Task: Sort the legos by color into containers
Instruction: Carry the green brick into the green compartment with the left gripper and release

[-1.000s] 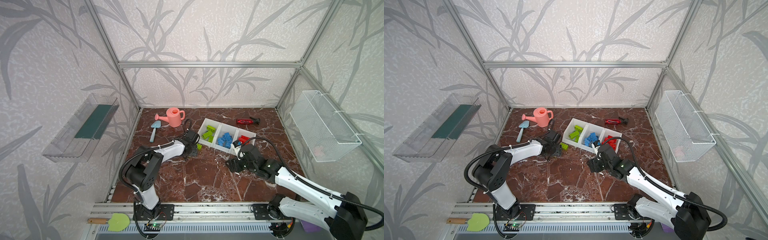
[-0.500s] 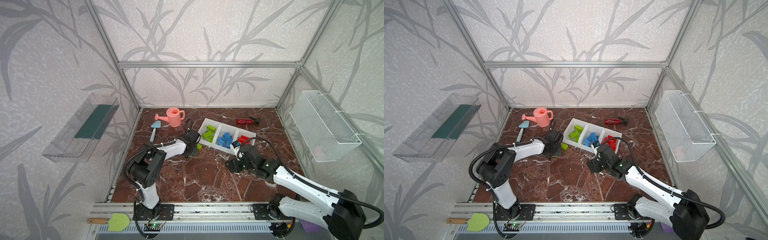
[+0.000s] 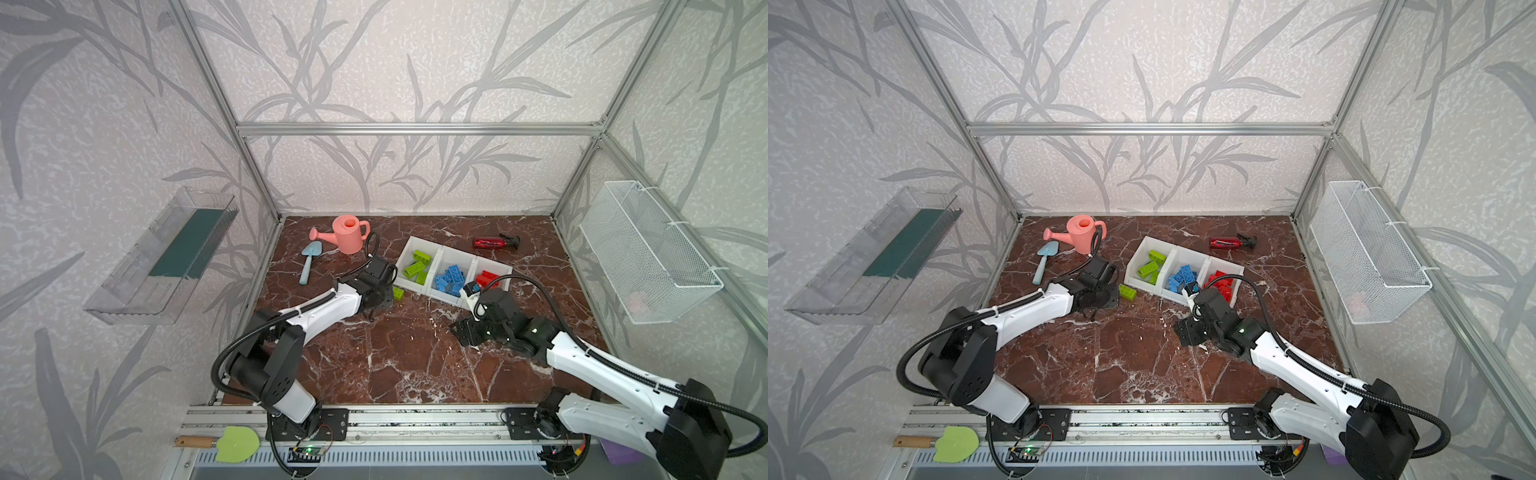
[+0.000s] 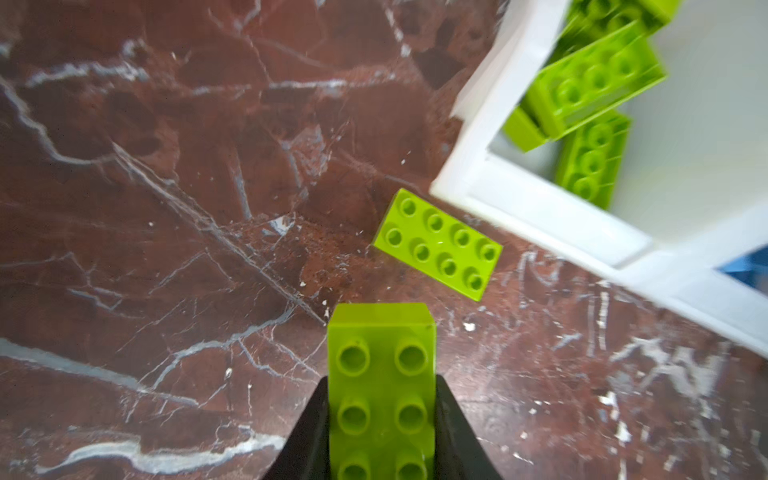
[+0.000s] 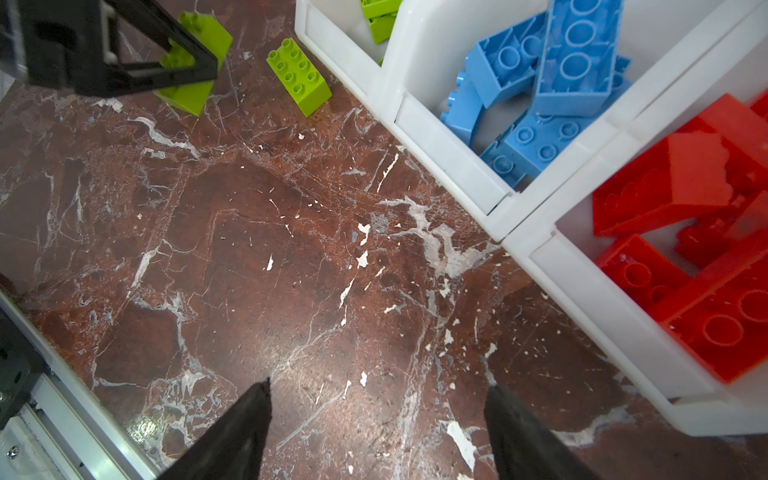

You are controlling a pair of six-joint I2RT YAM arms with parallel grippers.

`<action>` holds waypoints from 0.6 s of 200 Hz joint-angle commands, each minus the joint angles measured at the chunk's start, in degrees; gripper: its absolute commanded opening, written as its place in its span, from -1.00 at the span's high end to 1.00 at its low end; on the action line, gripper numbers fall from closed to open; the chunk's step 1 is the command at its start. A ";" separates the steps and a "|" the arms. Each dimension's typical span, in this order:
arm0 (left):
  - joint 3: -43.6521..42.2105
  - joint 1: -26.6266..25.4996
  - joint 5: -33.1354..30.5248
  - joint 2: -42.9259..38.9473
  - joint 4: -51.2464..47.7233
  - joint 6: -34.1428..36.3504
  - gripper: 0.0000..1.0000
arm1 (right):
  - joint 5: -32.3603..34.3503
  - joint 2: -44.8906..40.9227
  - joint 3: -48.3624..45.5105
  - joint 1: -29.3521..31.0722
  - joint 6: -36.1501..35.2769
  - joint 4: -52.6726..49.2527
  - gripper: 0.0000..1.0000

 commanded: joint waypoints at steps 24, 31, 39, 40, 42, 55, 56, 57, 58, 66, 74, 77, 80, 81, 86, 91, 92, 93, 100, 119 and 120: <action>9.98 -1.84 2.15 -1.81 -5.52 1.71 0.35 | -0.26 -3.52 0.09 0.23 0.41 -0.30 -0.64; 12.06 -1.99 3.01 -0.66 -5.89 2.13 0.35 | -0.20 -4.38 -0.56 0.23 0.58 0.17 -0.64; 14.57 -2.10 3.54 0.84 -6.49 2.40 0.35 | -0.07 -5.31 -1.25 0.23 0.83 0.49 -0.65; 14.87 -2.13 3.64 1.11 -6.53 2.49 0.35 | -0.05 -5.43 -1.32 0.23 0.84 0.56 -0.65; 15.53 -2.13 3.79 1.55 -6.65 2.61 0.35 | -0.10 -5.63 -1.51 0.23 0.85 0.62 -0.65; 19.72 -2.23 4.39 4.61 -7.80 2.98 0.35 | 0.06 -6.91 -2.49 0.23 1.03 1.01 -0.66; 20.04 -2.24 4.42 4.88 -7.89 3.05 0.35 | 0.06 -6.98 -2.56 0.23 1.03 0.99 -0.66; 20.33 -2.24 4.43 5.11 -7.98 3.08 0.35 | 0.06 -7.01 -2.59 0.18 1.03 1.03 -0.66; 20.47 -2.29 4.44 5.35 -8.02 3.10 0.35 | 0.10 -7.12 -2.65 0.16 1.03 1.01 -0.66; 23.16 -2.22 4.49 7.42 -8.62 3.45 0.35 | 0.20 -7.82 -3.05 0.14 1.04 1.02 -0.67; 25.28 -2.23 4.42 9.62 -9.27 3.94 0.35 | 0.38 -8.45 -3.49 0.14 0.87 0.94 -0.68; 26.51 -2.24 4.44 10.54 -9.74 4.16 0.35 | 0.41 -8.67 -3.61 0.18 0.81 0.97 -0.68; 27.56 -2.28 4.38 11.38 -10.19 4.23 0.35 | 0.49 -8.85 -3.68 0.21 0.77 0.95 -0.69; 27.96 -2.30 4.33 11.52 -10.36 4.33 0.35 | 0.54 -8.96 -3.77 0.22 0.77 0.97 -0.69; 29.82 -2.30 4.35 13.33 -11.09 4.58 0.35 | 0.71 -9.46 -4.16 0.14 0.76 1.09 -0.72; 31.52 -2.29 4.51 14.74 -11.72 4.81 0.35 | 0.78 -9.84 -4.65 0.14 0.76 1.28 -0.76; 31.87 -2.31 4.52 15.05 -11.78 4.84 0.35 | 0.82 -9.98 -4.73 0.09 0.76 1.31 -0.76; 32.22 -2.28 4.53 15.38 -11.86 4.90 0.35 | 0.88 -10.05 -4.82 0.12 0.76 1.41 -0.77; 34.46 -2.29 4.58 17.42 -12.56 5.05 0.35 | 1.06 -10.65 -5.56 0.08 0.89 1.91 -0.81; 40.35 -2.30 5.06 22.97 -14.89 5.54 0.36 | 1.73 -12.41 -8.06 0.04 1.33 3.64 -0.88; 40.64 -2.31 5.06 23.20 -14.95 5.60 0.36 | 1.82 -12.49 -8.20 0.00 1.35 3.76 -0.88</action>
